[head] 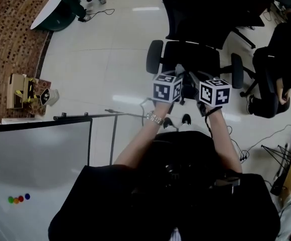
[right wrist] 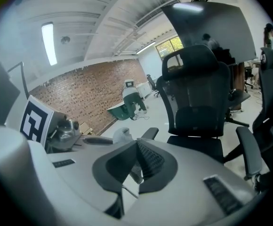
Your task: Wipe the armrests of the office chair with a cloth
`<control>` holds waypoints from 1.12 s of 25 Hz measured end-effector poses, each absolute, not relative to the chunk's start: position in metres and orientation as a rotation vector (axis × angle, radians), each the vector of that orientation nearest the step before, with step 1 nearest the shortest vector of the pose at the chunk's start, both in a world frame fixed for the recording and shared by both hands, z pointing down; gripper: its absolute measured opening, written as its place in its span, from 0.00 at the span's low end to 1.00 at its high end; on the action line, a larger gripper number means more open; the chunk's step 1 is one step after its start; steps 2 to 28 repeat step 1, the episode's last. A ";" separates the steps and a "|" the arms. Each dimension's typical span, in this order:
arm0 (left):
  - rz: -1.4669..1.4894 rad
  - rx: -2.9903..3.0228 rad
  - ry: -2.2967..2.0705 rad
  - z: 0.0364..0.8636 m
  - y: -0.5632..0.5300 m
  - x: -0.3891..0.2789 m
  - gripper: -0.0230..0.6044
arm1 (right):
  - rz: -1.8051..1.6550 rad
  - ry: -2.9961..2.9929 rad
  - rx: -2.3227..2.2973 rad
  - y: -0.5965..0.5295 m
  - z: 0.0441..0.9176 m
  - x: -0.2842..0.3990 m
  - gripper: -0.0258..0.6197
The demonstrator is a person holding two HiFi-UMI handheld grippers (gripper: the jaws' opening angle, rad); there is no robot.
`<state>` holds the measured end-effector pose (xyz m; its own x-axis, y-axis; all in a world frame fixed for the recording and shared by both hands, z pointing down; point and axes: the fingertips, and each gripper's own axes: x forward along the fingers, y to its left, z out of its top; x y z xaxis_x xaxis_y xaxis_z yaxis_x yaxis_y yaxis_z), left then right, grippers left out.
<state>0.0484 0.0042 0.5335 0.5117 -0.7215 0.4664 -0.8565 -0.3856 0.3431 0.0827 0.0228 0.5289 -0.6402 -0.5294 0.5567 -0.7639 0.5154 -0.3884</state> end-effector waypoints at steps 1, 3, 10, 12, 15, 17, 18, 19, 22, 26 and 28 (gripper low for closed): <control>0.316 2.212 -1.294 0.531 0.003 0.048 0.12 | 0.870 -2.400 1.066 0.021 0.526 0.082 0.05; 0.316 2.212 -1.294 0.531 0.003 0.048 0.12 | 0.870 -2.400 1.066 0.021 0.526 0.082 0.05; 0.316 2.212 -1.294 0.531 0.003 0.048 0.12 | 0.870 -2.400 1.066 0.021 0.526 0.082 0.05; 0.316 2.212 -1.294 0.531 0.003 0.048 0.12 | 0.870 -2.400 1.066 0.021 0.526 0.082 0.05; 0.316 2.212 -1.294 0.531 0.003 0.048 0.12 | 0.870 -2.400 1.066 0.021 0.526 0.082 0.05; 0.316 2.212 -1.294 0.531 0.003 0.048 0.12 | 0.870 -2.400 1.066 0.021 0.526 0.082 0.05; 0.316 2.212 -1.294 0.531 0.003 0.048 0.12 | 0.870 -2.400 1.066 0.021 0.526 0.082 0.05; 0.316 2.212 -1.294 0.531 0.003 0.048 0.12 | 0.870 -2.400 1.066 0.021 0.526 0.082 0.05; 0.316 2.212 -1.294 0.531 0.003 0.048 0.12 | 0.870 -2.400 1.066 0.021 0.526 0.082 0.05; 0.316 2.212 -1.294 0.531 0.003 0.048 0.12 | 0.870 -2.400 1.066 0.021 0.526 0.082 0.05; 0.316 2.212 -1.294 0.531 0.003 0.048 0.12 | 0.870 -2.400 1.066 0.021 0.526 0.082 0.05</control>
